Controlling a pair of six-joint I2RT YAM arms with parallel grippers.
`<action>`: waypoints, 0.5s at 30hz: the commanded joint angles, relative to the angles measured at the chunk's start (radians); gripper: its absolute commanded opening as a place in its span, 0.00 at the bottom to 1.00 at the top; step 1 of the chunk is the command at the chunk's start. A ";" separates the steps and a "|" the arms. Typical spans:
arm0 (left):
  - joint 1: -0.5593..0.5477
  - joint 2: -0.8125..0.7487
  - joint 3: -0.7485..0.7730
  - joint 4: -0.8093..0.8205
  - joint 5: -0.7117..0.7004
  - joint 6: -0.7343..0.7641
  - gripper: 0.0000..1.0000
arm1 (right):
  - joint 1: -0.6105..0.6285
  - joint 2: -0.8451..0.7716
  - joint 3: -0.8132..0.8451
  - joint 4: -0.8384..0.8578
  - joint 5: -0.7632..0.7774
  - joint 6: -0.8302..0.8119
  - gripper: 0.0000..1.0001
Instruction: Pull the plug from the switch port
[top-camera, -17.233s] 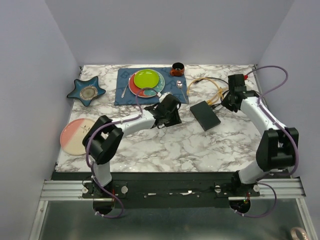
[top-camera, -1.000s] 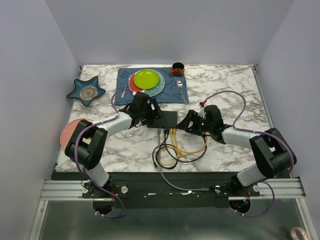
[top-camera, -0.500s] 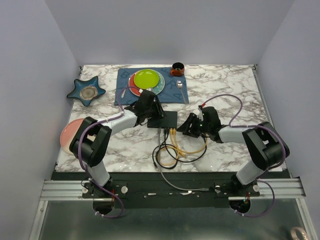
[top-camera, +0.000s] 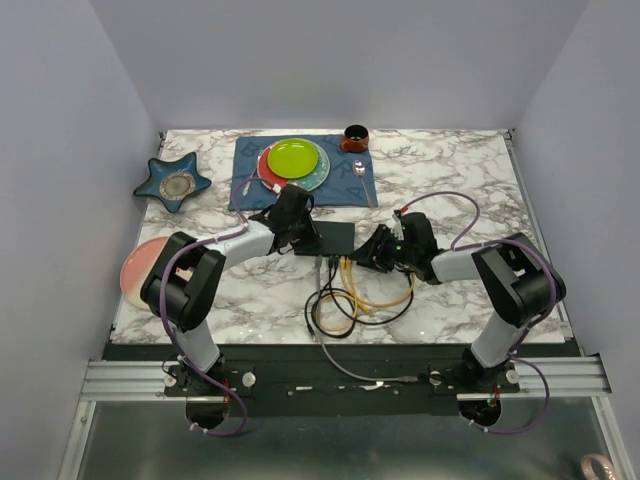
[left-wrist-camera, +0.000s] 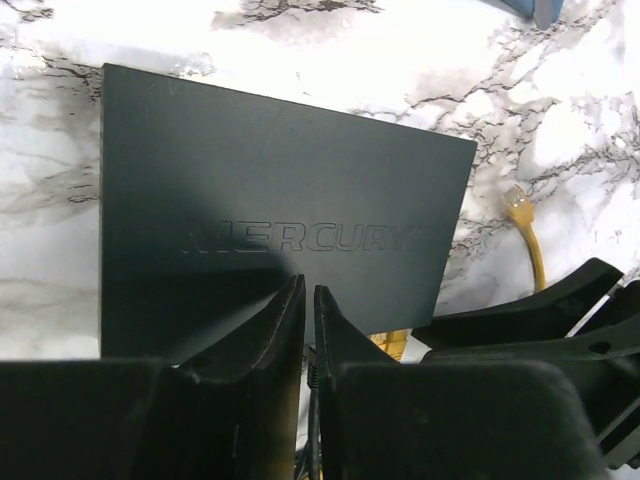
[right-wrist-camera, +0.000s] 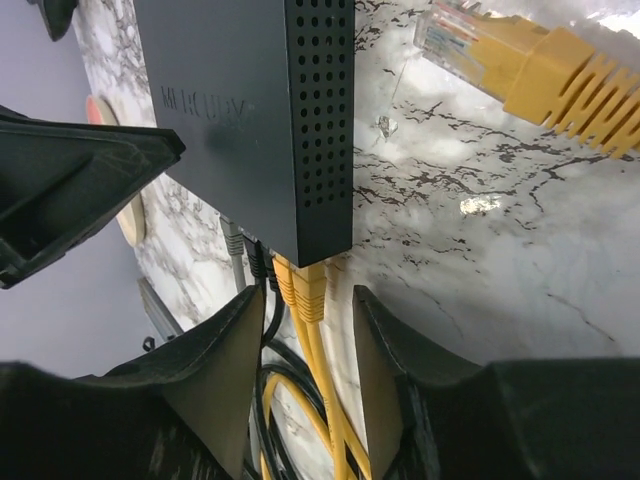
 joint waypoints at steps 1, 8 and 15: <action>-0.002 0.023 -0.027 -0.021 -0.036 -0.012 0.19 | 0.001 0.035 0.016 0.066 -0.043 0.030 0.47; 0.000 0.023 -0.031 -0.018 -0.037 -0.016 0.16 | 0.001 0.051 0.026 0.055 -0.039 0.027 0.46; 0.000 0.017 -0.044 -0.015 -0.034 -0.017 0.12 | 0.001 0.083 0.037 0.087 -0.042 0.067 0.42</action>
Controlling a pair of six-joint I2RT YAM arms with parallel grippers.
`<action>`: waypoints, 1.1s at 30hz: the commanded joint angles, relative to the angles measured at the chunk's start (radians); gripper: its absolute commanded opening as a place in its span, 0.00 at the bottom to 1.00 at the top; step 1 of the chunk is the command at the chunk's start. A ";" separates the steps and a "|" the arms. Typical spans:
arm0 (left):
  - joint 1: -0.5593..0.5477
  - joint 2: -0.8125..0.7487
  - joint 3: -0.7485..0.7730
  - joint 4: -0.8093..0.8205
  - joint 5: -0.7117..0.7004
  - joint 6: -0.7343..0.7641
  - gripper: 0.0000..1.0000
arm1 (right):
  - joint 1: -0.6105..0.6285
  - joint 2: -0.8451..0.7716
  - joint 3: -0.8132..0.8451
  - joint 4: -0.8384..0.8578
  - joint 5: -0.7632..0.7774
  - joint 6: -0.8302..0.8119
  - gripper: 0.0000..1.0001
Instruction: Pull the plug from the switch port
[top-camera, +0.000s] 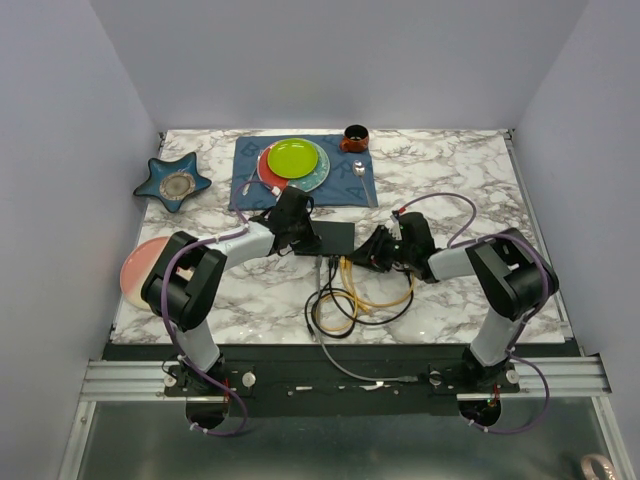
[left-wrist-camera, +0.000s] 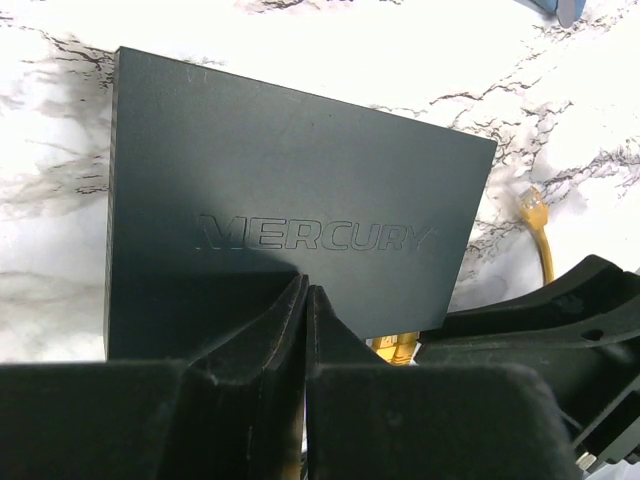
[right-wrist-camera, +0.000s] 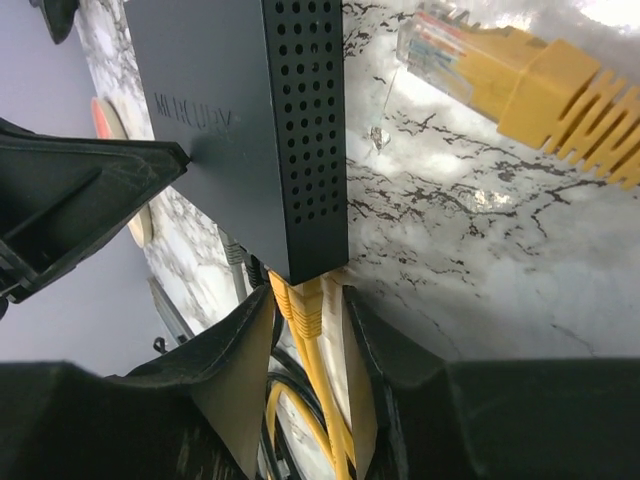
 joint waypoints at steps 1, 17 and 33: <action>-0.002 0.009 -0.030 -0.020 -0.029 0.000 0.12 | 0.001 0.039 0.019 0.068 -0.023 0.052 0.41; -0.002 0.002 -0.041 -0.014 -0.028 -0.003 0.10 | 0.001 0.073 0.004 0.163 0.003 0.126 0.36; -0.003 0.007 -0.039 -0.014 -0.023 -0.006 0.10 | -0.001 0.100 0.007 0.161 0.003 0.109 0.29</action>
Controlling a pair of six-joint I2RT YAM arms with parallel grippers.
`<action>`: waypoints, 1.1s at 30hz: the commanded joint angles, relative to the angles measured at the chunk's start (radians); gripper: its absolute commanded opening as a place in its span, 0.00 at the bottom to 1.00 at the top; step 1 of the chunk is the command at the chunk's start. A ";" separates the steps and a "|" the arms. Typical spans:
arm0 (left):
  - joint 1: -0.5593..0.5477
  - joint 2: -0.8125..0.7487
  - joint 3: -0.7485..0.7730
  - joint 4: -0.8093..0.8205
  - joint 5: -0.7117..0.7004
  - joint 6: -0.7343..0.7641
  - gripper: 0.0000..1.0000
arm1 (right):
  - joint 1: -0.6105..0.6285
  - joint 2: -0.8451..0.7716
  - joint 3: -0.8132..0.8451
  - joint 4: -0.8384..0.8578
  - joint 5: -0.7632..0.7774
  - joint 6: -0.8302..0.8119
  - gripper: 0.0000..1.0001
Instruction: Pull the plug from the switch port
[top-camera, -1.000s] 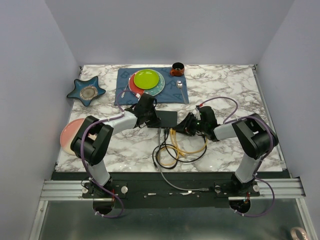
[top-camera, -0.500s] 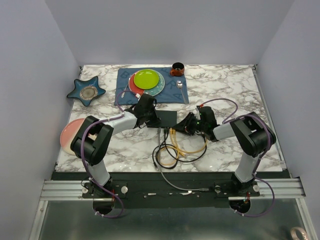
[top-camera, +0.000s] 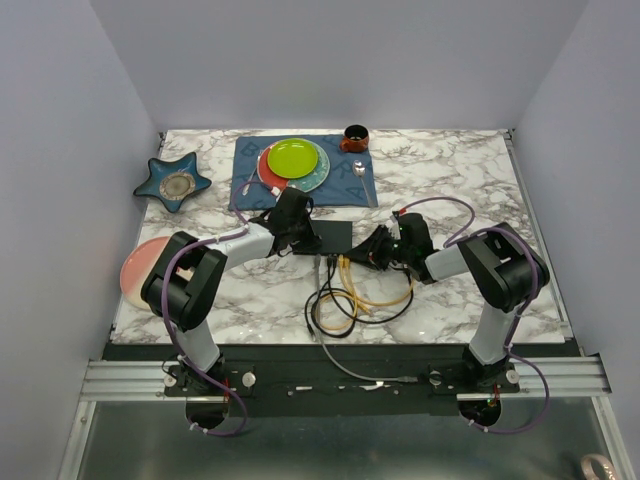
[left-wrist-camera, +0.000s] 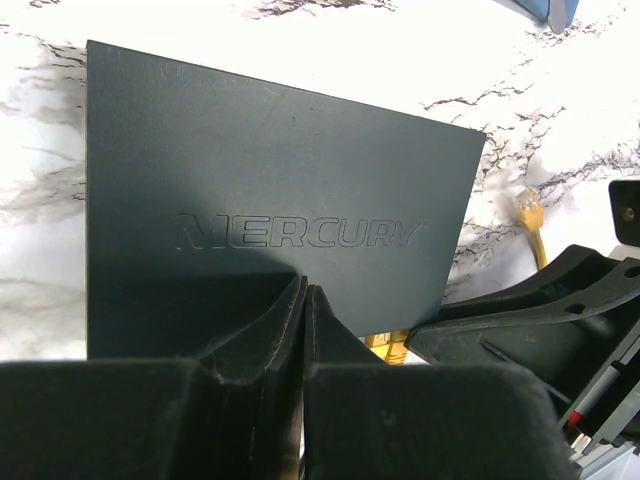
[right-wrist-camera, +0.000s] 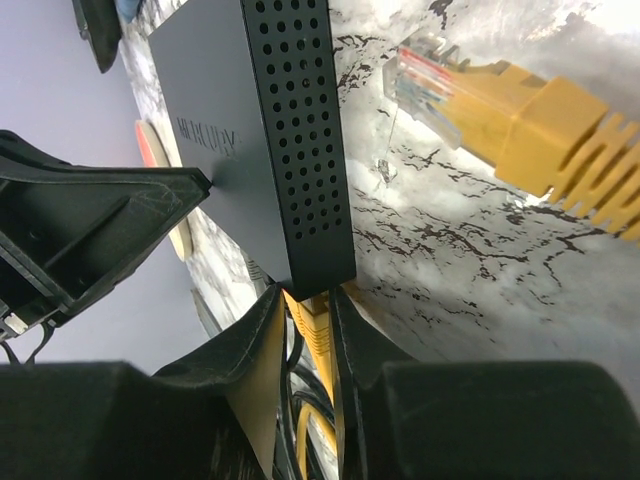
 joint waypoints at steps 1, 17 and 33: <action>-0.005 0.007 -0.025 -0.045 -0.024 -0.001 0.10 | 0.001 0.028 0.003 0.023 0.011 -0.021 0.26; -0.012 0.015 -0.023 -0.038 -0.018 -0.008 0.10 | 0.003 0.038 0.008 -0.041 -0.009 -0.085 0.41; -0.015 0.007 -0.028 -0.041 -0.020 -0.007 0.10 | 0.003 0.047 -0.003 -0.008 -0.007 -0.070 0.21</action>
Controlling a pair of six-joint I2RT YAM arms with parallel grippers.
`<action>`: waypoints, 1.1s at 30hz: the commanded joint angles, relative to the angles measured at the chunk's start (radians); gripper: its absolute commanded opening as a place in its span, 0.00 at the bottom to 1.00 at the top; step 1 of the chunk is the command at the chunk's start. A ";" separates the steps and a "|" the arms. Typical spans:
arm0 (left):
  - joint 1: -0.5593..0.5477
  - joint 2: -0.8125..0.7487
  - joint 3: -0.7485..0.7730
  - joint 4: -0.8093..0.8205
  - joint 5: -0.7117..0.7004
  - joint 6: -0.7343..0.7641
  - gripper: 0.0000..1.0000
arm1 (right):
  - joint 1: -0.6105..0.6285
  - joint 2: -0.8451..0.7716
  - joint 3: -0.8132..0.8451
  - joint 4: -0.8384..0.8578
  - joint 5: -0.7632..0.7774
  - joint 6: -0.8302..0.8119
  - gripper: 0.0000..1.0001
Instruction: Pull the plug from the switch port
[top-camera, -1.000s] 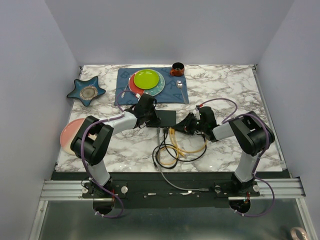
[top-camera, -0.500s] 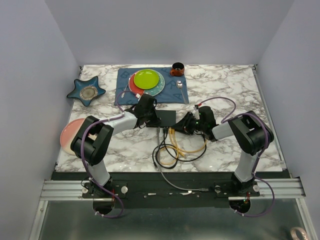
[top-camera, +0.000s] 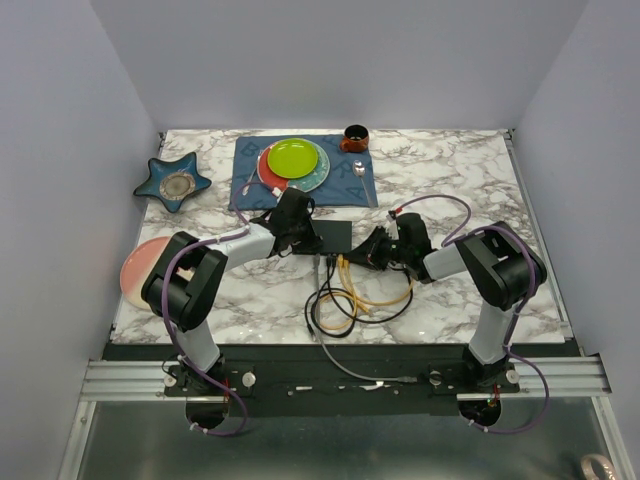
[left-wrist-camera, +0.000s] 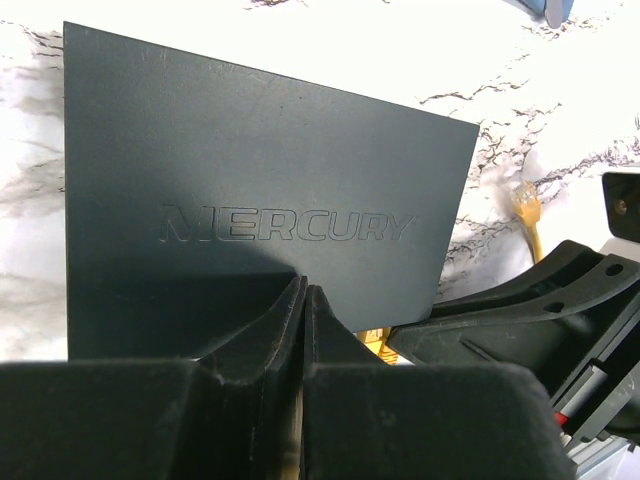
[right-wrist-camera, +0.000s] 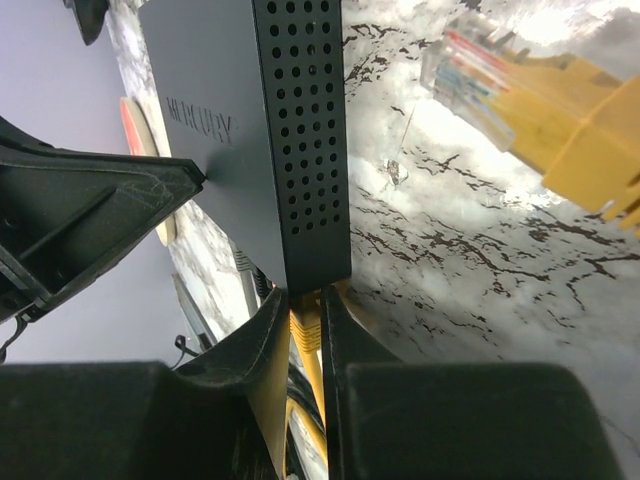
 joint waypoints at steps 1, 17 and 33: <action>-0.008 0.007 -0.029 -0.043 -0.020 0.003 0.10 | 0.003 0.030 -0.023 0.004 0.017 -0.005 0.21; -0.038 -0.100 -0.144 0.095 0.078 -0.048 0.11 | 0.001 0.061 -0.051 0.098 -0.007 0.015 0.01; -0.086 0.006 -0.098 0.123 0.081 -0.080 0.11 | 0.001 0.036 -0.020 -0.040 -0.022 -0.096 0.01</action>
